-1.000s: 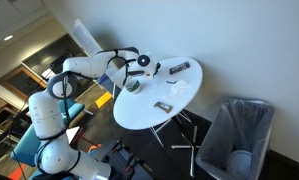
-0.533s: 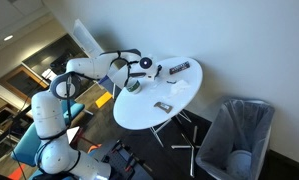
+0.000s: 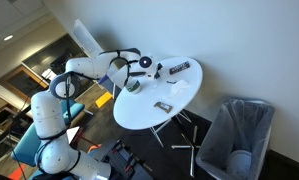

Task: Pour the contents of the box into the cup, then mix it with the spoon

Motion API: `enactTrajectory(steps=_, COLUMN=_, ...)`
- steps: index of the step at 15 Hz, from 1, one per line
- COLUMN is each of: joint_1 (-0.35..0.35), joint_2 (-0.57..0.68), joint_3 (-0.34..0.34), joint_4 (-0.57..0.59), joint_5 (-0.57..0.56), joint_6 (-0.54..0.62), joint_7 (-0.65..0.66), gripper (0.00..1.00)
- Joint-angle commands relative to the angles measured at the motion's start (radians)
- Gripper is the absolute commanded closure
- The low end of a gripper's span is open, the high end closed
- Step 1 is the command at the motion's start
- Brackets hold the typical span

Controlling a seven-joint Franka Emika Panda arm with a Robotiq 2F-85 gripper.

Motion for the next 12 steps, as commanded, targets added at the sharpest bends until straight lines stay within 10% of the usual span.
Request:
enactTrajectory(steps=1, joint_1=0.006, joint_2=-0.077, joint_3=-0.016, joint_4=-0.053, joint_5=-0.001, joint_6=-0.013, joint_7=0.004, gripper=0.0)
enactTrajectory(steps=12, joint_1=0.022, joint_2=-0.363, joint_3=-0.166, joint_4=-0.129, joint_5=-0.819, joint_6=-0.357, joint_7=0.403, gripper=0.0)
